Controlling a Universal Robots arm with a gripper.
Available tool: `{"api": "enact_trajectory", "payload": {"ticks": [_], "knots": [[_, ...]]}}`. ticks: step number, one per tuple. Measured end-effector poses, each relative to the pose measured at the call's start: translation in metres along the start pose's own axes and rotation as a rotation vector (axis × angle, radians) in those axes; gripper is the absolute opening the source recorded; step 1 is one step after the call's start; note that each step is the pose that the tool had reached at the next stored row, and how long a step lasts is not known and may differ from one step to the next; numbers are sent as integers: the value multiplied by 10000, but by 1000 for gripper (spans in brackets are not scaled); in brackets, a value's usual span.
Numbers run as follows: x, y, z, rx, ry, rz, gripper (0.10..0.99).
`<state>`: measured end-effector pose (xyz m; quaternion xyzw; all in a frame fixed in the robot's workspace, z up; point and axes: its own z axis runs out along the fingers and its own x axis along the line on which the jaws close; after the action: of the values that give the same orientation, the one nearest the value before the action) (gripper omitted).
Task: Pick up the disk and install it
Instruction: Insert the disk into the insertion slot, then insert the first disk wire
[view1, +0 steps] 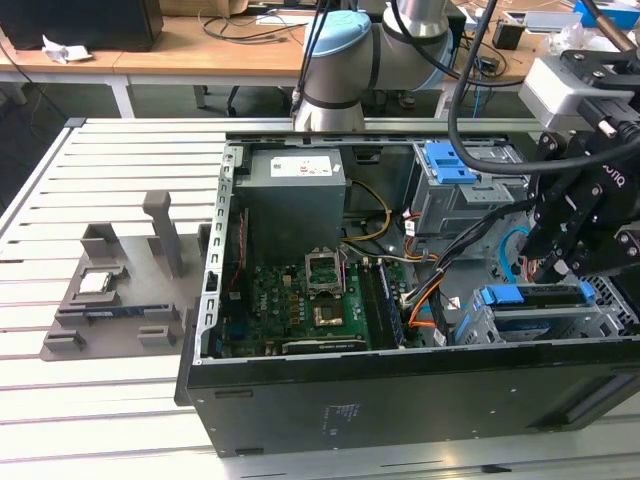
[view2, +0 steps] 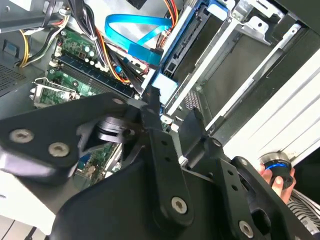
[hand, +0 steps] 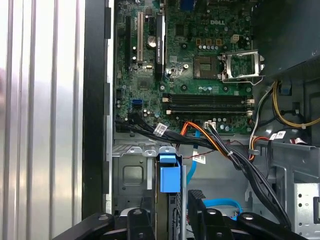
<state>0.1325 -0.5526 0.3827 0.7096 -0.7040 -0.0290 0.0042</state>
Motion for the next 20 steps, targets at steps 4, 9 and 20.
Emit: {"api": "enact_trajectory", "payload": {"ticks": [4, 9, 20], "knots": [[0, 0, 5, -1, 0, 0, 235], [0, 0, 11, 0, 0, 1, 106], [-124, -539, 100, -31, 122, 8, 106]]}}
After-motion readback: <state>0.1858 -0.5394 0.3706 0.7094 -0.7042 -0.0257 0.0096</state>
